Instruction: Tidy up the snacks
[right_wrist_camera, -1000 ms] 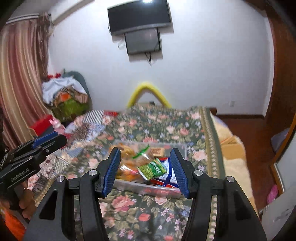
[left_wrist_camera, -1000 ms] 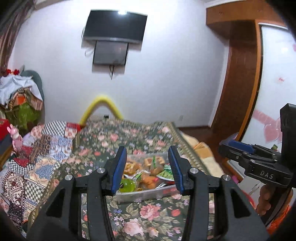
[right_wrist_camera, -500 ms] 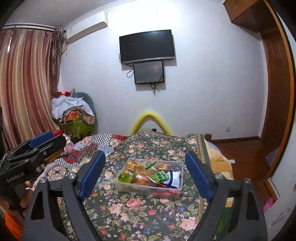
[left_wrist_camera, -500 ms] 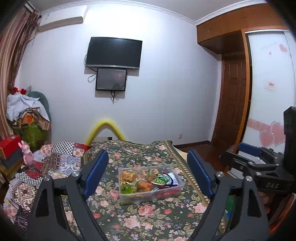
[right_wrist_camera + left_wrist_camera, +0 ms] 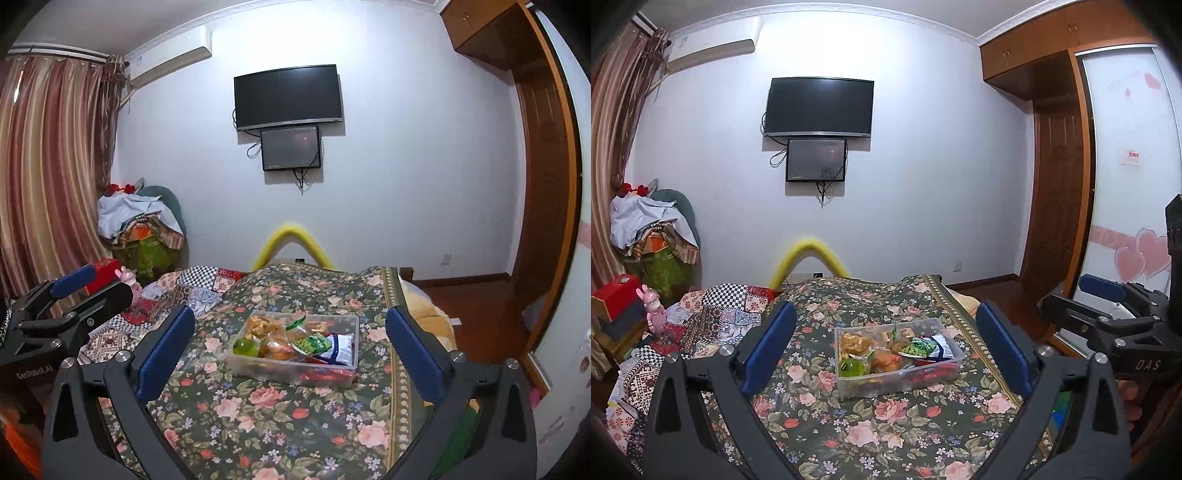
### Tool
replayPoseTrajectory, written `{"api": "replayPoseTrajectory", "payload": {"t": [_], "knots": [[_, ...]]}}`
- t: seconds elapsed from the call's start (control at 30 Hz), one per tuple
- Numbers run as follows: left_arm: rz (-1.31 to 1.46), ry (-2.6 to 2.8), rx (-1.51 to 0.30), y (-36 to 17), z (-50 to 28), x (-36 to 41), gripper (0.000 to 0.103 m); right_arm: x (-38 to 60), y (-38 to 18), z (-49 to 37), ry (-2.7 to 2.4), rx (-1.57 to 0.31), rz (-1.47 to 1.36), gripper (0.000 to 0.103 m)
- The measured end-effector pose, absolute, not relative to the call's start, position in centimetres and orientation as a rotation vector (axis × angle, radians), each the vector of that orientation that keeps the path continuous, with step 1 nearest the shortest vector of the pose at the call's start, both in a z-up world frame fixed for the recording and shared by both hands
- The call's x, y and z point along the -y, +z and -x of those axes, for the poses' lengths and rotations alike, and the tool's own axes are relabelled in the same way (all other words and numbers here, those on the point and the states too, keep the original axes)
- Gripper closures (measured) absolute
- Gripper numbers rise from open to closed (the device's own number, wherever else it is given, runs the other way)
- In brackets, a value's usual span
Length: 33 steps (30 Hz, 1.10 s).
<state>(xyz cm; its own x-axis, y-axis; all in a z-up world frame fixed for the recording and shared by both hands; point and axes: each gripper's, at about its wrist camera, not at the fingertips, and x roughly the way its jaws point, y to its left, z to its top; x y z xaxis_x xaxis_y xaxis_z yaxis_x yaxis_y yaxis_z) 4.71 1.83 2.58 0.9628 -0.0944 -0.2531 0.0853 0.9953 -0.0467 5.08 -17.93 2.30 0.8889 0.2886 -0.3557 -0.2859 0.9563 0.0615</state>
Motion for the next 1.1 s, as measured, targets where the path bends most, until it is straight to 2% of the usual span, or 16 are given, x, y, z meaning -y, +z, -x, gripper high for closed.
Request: {"api": "replayPoseTrajectory", "payload": {"t": [1.1], "knots": [[0.051,-0.121,-0.278,1.95,-4.91,-1.81,0.002,17.73,2.16,-4.48,0.276,-0.370,-0.002,0.000]]}}
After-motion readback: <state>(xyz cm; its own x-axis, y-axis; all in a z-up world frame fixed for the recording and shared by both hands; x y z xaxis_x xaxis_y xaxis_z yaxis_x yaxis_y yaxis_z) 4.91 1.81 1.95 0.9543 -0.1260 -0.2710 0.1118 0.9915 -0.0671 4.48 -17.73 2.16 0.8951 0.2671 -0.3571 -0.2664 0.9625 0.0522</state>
